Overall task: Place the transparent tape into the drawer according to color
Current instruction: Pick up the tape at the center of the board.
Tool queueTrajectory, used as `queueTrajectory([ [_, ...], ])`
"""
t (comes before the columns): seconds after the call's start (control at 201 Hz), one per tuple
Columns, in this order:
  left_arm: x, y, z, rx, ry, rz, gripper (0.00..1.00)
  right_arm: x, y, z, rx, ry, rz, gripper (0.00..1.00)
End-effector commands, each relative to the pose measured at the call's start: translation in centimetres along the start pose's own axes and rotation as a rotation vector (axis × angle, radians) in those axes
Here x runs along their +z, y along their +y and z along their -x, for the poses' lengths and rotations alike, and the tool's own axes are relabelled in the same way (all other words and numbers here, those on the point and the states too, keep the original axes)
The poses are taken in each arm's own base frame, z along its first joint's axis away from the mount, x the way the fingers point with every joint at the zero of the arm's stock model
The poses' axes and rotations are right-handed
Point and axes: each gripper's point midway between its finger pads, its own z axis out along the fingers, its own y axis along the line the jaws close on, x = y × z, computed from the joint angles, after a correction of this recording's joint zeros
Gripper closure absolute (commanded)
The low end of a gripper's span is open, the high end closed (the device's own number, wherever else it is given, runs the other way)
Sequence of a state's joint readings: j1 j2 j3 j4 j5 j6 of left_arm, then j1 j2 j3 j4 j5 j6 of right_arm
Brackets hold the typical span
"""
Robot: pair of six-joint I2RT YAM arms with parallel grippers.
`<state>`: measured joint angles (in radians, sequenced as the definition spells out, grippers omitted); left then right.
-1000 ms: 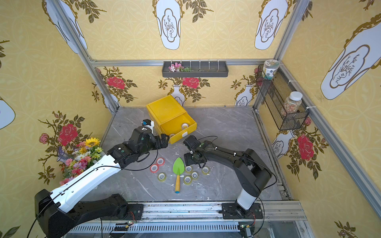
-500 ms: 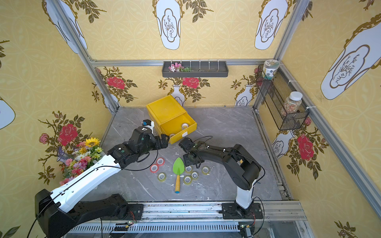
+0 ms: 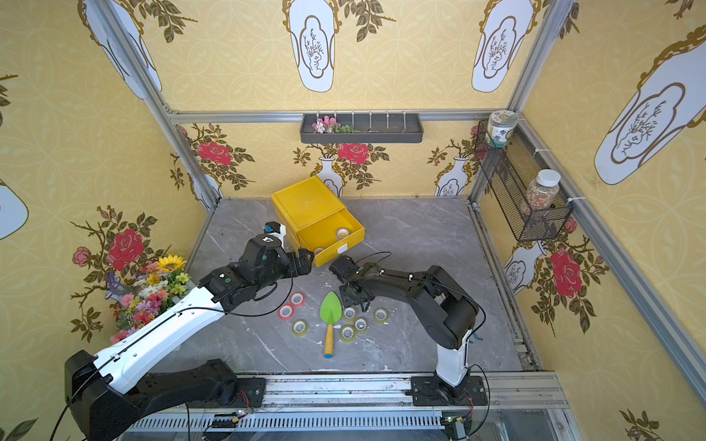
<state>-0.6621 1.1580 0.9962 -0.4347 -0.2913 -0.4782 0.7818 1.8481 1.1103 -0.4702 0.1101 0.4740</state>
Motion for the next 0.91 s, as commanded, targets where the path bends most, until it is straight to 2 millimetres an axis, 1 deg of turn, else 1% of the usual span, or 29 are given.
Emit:
queueTrajectory([
  [0.0, 0.1, -0.2, 0.0, 0.001, -0.004, -0.011, 0.0, 0.5, -1.4, -1.6, 0.017, 0.06, -0.038, 0.47],
  [0.129, 0.1, -0.2, 0.0, 0.001, -0.004, -0.011, 0.0, 0.4, -2.7, -2.0, 0.041, 0.066, -0.057, 0.52],
  [0.254, 0.1, -0.2, 0.0, 0.001, -0.002, -0.013, 0.0, 0.1, -3.4, -2.0, 0.047, 0.058, -0.063, 0.54],
  [0.577, 0.1, -0.2, 0.0, 0.001, -0.004, -0.011, 0.0, -2.2, -3.7, -0.8, 0.066, -0.002, -0.039, 0.54],
  [0.752, 0.3, -0.2, -0.1, 0.002, 0.0, -0.008, 0.0, -3.5, -3.2, -0.4, 0.067, -0.027, -0.008, 0.54],
  [0.901, 0.4, -0.1, -0.2, 0.0, 0.005, -0.004, 0.0, -4.0, -2.7, -0.3, 0.062, -0.037, 0.013, 0.54],
])
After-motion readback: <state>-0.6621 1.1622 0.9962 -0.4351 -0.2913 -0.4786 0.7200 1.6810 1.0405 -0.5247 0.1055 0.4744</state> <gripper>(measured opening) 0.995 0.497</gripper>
